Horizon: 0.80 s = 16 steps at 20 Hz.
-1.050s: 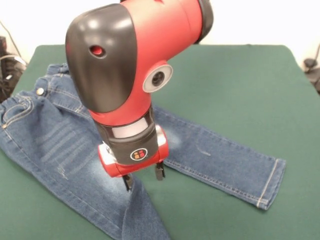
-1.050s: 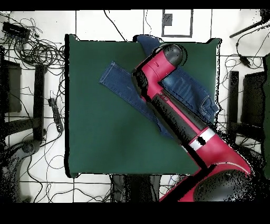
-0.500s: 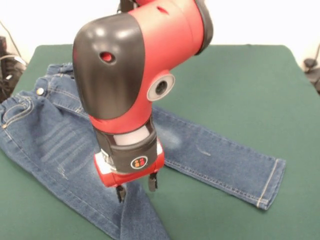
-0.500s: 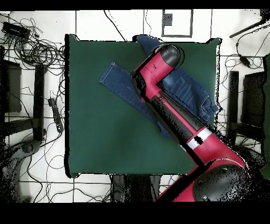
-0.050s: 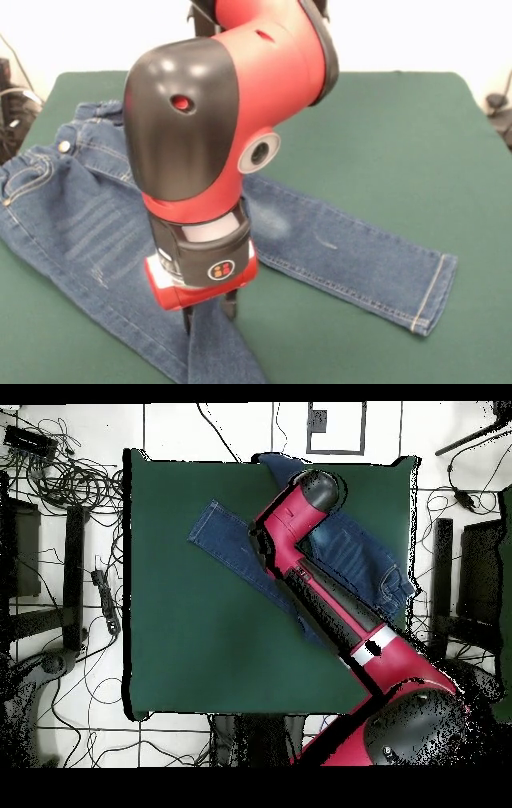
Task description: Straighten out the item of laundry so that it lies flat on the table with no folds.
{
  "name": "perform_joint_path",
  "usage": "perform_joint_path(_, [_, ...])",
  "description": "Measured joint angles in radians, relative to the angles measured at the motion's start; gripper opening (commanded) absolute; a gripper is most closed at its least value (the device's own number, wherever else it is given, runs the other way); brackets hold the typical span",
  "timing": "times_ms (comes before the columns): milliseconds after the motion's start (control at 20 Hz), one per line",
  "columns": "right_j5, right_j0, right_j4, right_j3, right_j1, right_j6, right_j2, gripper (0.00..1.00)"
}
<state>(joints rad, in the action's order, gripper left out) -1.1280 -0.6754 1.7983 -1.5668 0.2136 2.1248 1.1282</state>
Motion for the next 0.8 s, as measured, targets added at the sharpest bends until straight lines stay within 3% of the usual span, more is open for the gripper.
perform_joint_path(800, [-0.004, -0.008, 0.005, 0.017, -0.007, 0.000, 0.007, 0.00])
